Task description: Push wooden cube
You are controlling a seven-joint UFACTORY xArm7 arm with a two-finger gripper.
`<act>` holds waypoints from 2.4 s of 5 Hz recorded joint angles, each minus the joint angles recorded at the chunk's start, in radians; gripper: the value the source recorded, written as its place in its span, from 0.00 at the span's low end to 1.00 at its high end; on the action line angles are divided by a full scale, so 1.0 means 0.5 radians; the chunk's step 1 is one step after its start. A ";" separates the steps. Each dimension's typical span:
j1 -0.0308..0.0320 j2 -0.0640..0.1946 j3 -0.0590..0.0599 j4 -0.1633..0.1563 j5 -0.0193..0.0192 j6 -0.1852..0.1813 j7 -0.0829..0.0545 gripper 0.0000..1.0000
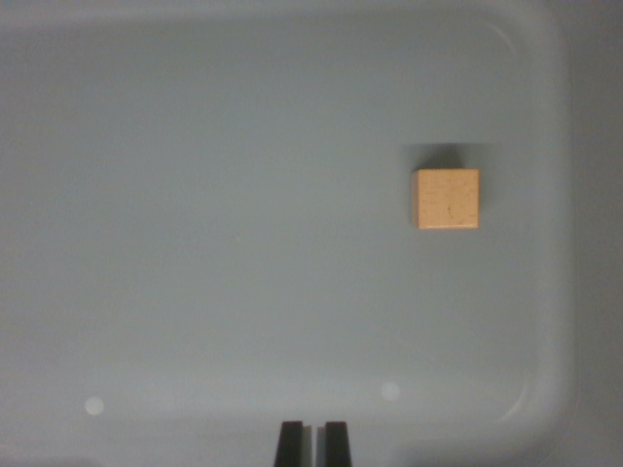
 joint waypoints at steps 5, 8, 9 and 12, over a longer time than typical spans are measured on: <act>-0.005 0.014 -0.004 -0.026 0.0027 -0.041 -0.012 0.00; -0.015 0.043 -0.013 -0.080 0.0080 -0.125 -0.036 0.00; -0.015 0.043 -0.013 -0.080 0.0080 -0.125 -0.036 0.00; -0.029 0.083 -0.025 -0.155 0.0156 -0.242 -0.069 0.00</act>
